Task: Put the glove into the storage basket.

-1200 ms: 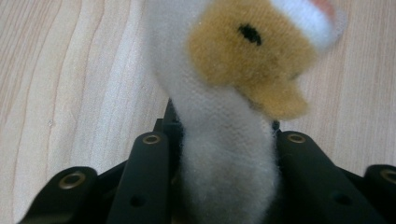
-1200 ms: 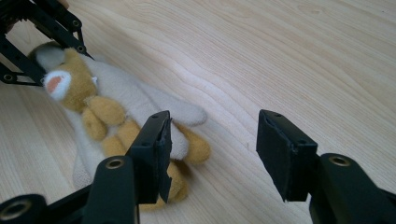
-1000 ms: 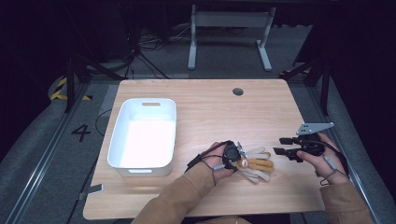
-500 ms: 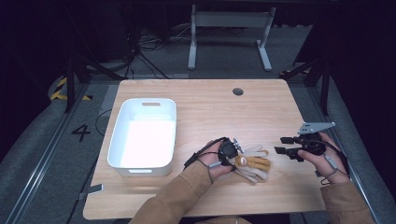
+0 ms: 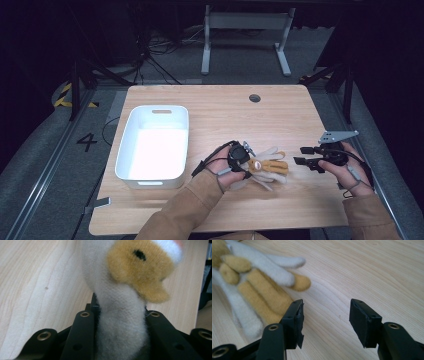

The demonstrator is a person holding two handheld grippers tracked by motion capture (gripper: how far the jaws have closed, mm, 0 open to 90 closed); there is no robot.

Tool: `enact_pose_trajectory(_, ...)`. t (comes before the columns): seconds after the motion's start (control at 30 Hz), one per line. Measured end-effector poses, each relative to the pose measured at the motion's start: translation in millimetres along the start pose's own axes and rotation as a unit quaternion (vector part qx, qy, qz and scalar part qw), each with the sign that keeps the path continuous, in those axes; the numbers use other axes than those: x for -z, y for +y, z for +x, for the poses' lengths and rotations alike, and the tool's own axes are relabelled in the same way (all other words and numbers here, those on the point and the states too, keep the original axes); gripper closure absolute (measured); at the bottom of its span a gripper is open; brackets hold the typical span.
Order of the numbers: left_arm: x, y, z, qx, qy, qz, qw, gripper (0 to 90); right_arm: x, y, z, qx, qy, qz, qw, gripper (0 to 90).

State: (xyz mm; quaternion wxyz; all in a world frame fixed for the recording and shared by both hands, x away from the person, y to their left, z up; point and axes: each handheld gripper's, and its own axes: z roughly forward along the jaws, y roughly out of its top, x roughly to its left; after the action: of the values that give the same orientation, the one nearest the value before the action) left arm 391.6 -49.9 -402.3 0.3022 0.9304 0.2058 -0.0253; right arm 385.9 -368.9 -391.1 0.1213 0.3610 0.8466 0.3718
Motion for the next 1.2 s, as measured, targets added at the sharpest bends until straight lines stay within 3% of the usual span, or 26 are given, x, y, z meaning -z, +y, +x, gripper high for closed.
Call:
enact_pose_trajectory(0.27, 24.0, -0.7, 2.9, 0.029, 0.01, -0.021, 0.9993, 72.2, -4.7, 0.7, -2.9, -0.005, 0.0, 0.004, 1.0, 46.1)
enact_pose_trajectory(0.73, 64.2, -14.2, 6.9, 0.079, 0.042, -0.041, 0.9952, 71.8, -22.6, 14.9, -8.9, -0.006, 0.003, 0.026, 0.9996, 46.8)
enact_pose_trajectory(1.2, 108.0, -34.4, 13.0, 0.131, 0.069, -0.062, 0.9869, 71.6, -40.1, 28.7, -14.9, -0.009, 0.003, 0.042, 0.9991, 47.6)
